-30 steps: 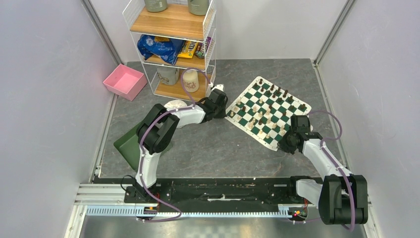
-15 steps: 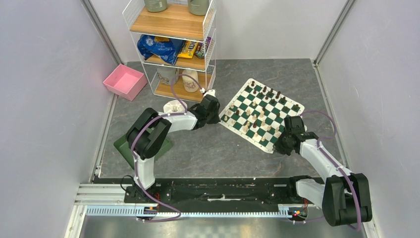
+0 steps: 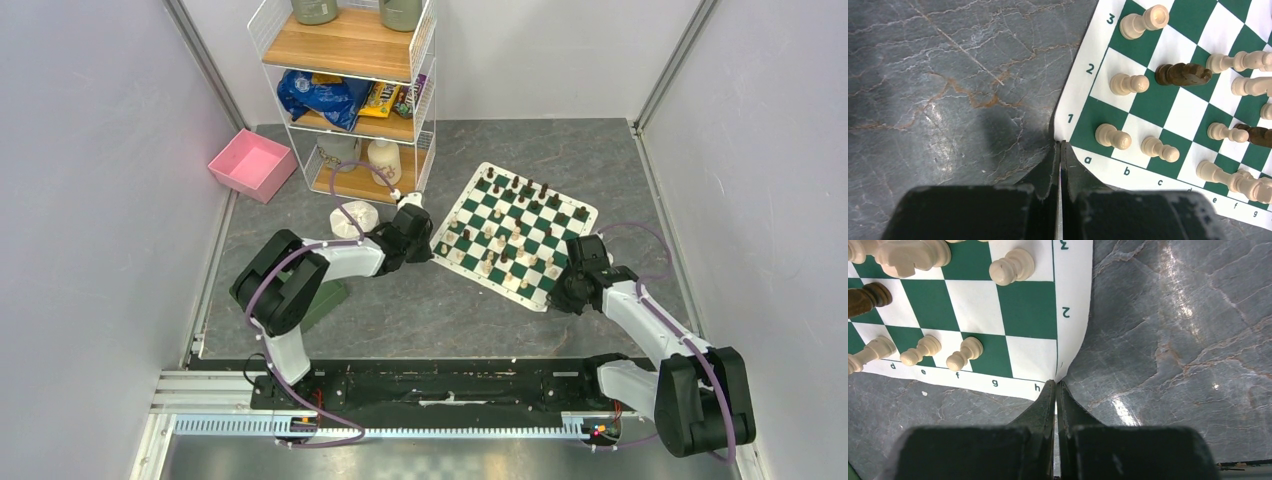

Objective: Set up the chess pieces on the board

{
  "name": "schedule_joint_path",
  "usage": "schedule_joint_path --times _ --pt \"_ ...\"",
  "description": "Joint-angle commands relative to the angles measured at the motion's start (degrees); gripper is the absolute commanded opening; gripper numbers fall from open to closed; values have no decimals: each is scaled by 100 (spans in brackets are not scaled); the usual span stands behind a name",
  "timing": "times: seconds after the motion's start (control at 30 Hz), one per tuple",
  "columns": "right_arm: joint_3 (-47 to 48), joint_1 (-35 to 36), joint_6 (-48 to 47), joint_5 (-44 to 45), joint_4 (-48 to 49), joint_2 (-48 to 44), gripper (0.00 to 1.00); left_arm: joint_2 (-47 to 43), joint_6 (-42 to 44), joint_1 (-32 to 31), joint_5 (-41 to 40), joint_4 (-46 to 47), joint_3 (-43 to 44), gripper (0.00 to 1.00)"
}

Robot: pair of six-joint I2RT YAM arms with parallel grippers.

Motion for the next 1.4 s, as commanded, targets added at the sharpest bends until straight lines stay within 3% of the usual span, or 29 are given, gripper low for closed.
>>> schedule_joint_path --times 0.0,1.07,1.37 --pt "-69 110 127 69 -52 1 4 -191 -59 -20 -261 -359 -275 2" --pt "-69 920 343 240 -165 201 5 -1437 -40 -20 -562 -578 -1831 2" --pt "-3 1115 494 596 -330 179 12 -1424 1 -20 -551 -550 -1884 2"
